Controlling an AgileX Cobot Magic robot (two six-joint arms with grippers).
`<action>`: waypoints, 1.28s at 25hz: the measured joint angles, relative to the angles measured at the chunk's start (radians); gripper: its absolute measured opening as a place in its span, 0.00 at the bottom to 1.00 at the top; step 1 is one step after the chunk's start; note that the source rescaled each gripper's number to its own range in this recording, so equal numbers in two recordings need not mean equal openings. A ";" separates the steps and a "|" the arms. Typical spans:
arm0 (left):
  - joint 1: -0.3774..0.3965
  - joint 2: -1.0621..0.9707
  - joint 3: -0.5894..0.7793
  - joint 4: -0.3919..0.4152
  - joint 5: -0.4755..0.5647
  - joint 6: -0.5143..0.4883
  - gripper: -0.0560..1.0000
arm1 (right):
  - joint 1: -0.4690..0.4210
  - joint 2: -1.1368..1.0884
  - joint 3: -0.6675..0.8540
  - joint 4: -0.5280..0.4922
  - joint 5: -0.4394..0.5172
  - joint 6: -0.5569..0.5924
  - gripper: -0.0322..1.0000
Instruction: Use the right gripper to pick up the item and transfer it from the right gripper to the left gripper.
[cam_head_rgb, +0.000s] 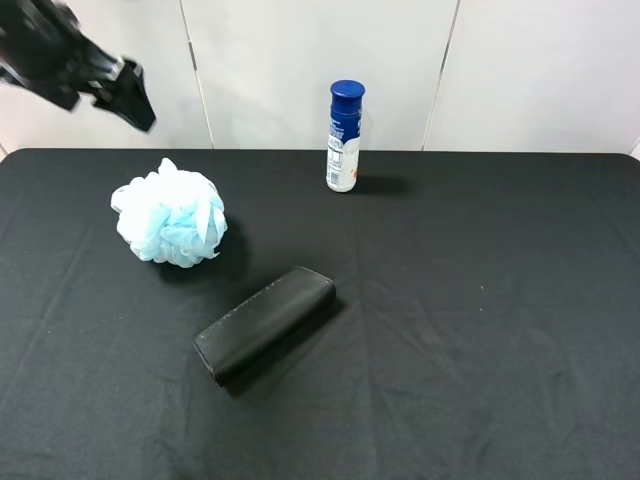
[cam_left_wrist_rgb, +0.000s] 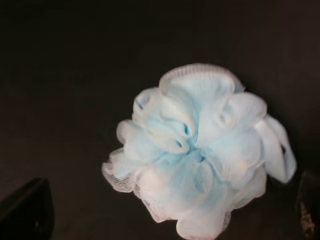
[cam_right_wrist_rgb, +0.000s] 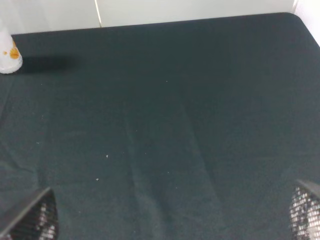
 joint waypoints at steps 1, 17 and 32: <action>0.000 -0.023 0.000 0.000 0.004 0.000 0.97 | 0.000 0.000 0.000 0.000 0.000 0.000 1.00; 0.000 -0.176 0.000 0.008 0.093 -0.018 0.99 | 0.000 0.000 0.000 0.000 -0.001 0.000 1.00; 0.000 -0.491 0.000 0.007 0.388 0.019 1.00 | 0.000 0.000 0.000 0.000 -0.001 0.000 1.00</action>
